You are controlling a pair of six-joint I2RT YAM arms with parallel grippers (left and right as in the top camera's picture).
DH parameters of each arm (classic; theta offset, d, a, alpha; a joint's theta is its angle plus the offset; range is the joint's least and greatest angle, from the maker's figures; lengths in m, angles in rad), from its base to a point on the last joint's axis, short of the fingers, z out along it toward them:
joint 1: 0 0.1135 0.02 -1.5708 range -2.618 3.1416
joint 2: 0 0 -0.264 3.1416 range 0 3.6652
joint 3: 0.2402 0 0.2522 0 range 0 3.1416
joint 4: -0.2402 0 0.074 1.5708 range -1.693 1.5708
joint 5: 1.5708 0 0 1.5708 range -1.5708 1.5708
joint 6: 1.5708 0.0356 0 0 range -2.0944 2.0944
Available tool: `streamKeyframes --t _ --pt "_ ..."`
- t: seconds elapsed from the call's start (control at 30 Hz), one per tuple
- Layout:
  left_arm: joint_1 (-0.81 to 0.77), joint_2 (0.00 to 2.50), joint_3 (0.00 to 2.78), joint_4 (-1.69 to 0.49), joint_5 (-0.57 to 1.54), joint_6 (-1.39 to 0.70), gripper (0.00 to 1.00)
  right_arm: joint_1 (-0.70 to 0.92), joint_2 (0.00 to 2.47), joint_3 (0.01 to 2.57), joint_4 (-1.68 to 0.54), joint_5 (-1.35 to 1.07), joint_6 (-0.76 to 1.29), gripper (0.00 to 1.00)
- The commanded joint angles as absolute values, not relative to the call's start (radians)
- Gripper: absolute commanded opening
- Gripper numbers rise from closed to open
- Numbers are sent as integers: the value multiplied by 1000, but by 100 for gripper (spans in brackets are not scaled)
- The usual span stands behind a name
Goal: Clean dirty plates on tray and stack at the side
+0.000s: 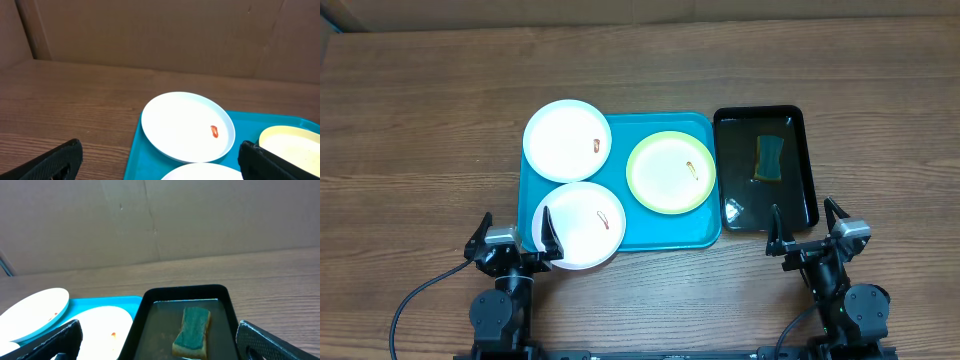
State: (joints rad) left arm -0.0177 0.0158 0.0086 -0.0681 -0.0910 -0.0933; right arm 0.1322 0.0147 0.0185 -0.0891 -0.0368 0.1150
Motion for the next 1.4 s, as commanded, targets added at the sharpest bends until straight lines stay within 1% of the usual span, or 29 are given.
streamKeyframes --t 0.0,0.4,0.63,0.77,0.87,1.03,1.13,1.27,1.37 --pt "-12 6 5 -68 -88 -82 100 129 3 8 -82 -28 111 100" --pt "-12 6 15 -90 -35 -82 100 129 3 8 -82 -28 111 100" --pt "-12 13 159 -267 -32 -93 100 129 3 8 -82 -28 111 100" --pt "-12 67 284 -375 -31 -93 100 129 3 8 -82 -28 111 100" --pt "-12 149 392 -447 -1 -93 100 129 3 8 -82 -28 111 100" --pt "-12 370 620 -587 115 -93 100 129 3 8 -82 -28 111 100" --pt "-12 554 802 -750 179 -91 100 129 3 8 -82 -28 111 100" --pt "-12 836 1078 -1032 259 -89 100 129 3 8 -82 -28 111 100" --pt "-12 1002 1227 -1138 299 -90 100 129 3 8 -82 -28 111 100"
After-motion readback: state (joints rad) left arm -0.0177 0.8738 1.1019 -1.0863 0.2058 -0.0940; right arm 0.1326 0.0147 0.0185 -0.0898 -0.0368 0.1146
